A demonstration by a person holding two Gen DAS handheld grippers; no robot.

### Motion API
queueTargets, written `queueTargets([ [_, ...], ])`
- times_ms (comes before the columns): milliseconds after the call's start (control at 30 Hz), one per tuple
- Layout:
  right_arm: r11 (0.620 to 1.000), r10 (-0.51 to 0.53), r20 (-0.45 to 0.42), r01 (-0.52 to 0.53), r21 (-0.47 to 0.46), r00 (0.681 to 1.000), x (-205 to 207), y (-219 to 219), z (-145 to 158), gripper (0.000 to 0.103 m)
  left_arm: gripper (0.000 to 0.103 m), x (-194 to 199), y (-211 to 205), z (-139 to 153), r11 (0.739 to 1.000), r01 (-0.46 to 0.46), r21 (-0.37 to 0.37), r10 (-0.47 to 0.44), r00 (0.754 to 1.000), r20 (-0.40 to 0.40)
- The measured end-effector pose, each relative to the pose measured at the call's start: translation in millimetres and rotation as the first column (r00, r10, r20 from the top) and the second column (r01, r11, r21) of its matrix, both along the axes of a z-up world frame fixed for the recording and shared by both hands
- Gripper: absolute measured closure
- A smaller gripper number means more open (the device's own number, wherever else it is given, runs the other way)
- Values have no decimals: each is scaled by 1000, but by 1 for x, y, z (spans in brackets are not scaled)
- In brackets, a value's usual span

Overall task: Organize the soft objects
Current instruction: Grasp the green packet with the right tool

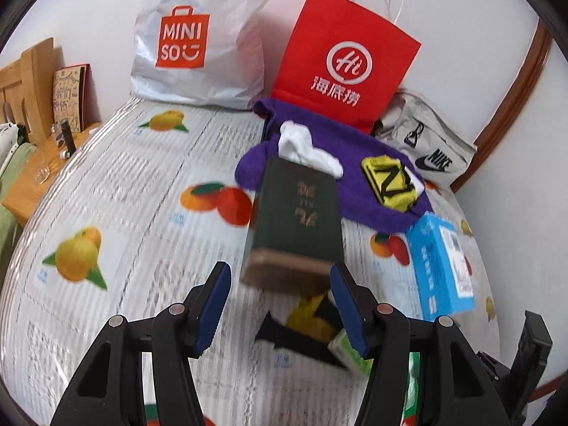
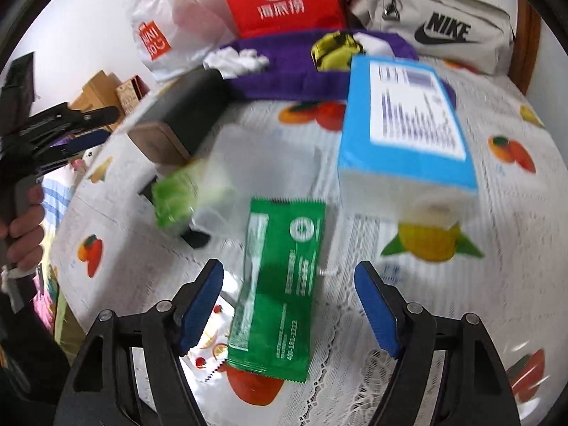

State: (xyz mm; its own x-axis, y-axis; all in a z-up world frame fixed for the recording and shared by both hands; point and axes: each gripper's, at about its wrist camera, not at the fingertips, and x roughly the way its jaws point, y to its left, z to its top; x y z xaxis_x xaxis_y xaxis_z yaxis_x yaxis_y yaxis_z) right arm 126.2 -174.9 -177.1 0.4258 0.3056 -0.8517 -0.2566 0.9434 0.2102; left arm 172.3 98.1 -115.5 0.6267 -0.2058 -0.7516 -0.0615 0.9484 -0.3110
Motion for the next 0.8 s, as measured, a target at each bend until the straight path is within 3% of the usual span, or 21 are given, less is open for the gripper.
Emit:
queueTargets([
  [133,998,6,52,-3,-59,999,-10,8,-9,26,47,-16,3,-13,1000,-3,-3,3,1000,-19],
  [267,981,43,115,-20,-192,992,-19,26,-15,27,47,-24,5,-26,1000,-18,-18,17,999,-42],
  [400,986,9,110,10,-167,994,-23,13,-12,39,47,-28,1,-35,1000,-10,-25,9,998,-63],
  [567,989,-47,108,61,-134,993,-28,-8,-13,40,47,-31,-5,-44,999,0,-37,-3,997,-76],
  [767,986,-18,154,43,-162,988,-24,1,-15,41,47,-34,-14,-49,999,27,-37,-30,995,-91],
  [800,987,-5,162,31,-160,987,-24,2,-15,48,47,-34,-14,-49,999,31,-36,-34,995,-90],
])
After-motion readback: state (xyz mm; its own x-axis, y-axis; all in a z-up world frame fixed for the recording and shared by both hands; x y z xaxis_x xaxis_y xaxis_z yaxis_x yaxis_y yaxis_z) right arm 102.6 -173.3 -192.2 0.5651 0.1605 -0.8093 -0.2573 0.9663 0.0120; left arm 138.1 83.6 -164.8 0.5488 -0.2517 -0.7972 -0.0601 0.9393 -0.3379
